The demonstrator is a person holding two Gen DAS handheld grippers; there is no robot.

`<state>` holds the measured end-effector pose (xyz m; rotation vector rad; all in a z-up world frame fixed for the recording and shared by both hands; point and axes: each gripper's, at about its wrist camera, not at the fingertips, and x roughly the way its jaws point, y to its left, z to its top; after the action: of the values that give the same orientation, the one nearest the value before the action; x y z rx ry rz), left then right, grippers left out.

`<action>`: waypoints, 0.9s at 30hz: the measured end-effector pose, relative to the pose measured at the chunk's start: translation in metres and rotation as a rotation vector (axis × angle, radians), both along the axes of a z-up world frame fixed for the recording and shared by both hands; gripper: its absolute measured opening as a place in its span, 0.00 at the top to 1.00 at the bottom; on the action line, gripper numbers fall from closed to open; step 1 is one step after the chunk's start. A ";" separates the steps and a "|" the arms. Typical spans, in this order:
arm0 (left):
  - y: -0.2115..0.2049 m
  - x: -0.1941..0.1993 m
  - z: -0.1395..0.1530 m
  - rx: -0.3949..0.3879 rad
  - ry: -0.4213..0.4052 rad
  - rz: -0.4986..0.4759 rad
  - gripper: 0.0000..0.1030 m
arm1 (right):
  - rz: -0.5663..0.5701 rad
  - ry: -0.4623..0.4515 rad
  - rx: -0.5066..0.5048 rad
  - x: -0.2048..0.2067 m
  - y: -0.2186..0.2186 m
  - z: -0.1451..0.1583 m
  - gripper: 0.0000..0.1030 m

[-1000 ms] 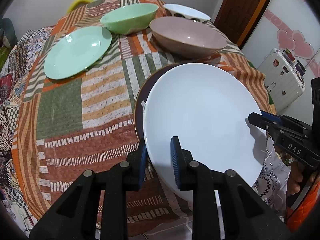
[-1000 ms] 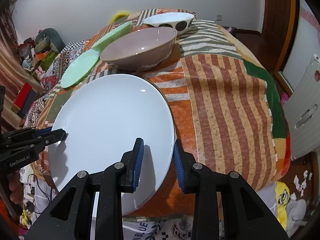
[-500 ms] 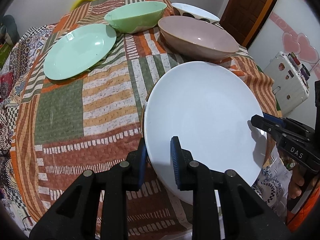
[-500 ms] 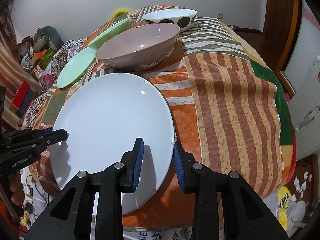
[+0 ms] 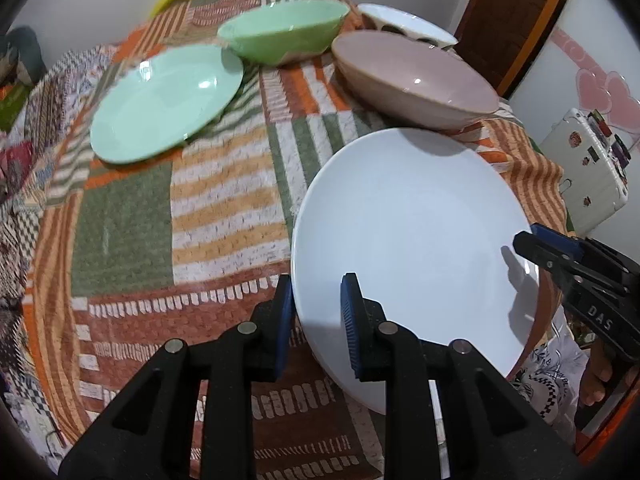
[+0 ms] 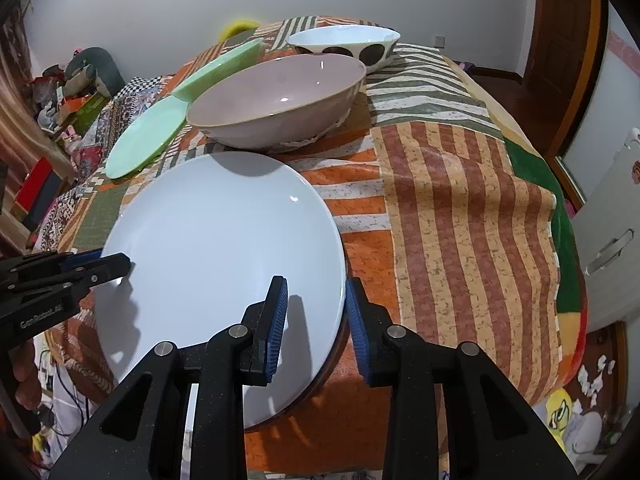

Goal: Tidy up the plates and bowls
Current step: 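Lower the white plate onto the purple plate and open both grippers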

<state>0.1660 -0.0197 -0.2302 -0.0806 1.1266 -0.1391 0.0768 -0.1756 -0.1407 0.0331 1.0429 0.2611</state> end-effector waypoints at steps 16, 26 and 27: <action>0.034 -0.021 0.060 -0.018 -0.167 0.038 0.71 | 0.021 -0.124 0.014 -0.002 0.017 0.046 0.58; 0.119 -0.023 0.089 -0.009 -0.270 0.218 0.53 | 0.129 -0.180 0.069 0.018 0.087 0.066 0.52; 0.128 -0.022 0.089 -0.011 -0.272 0.233 0.53 | 0.137 -0.177 0.076 0.020 0.094 0.066 0.52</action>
<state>0.1443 0.1088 -0.1408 -0.1960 0.8377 0.0515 0.0970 -0.0812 -0.0745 0.0067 0.8598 0.4211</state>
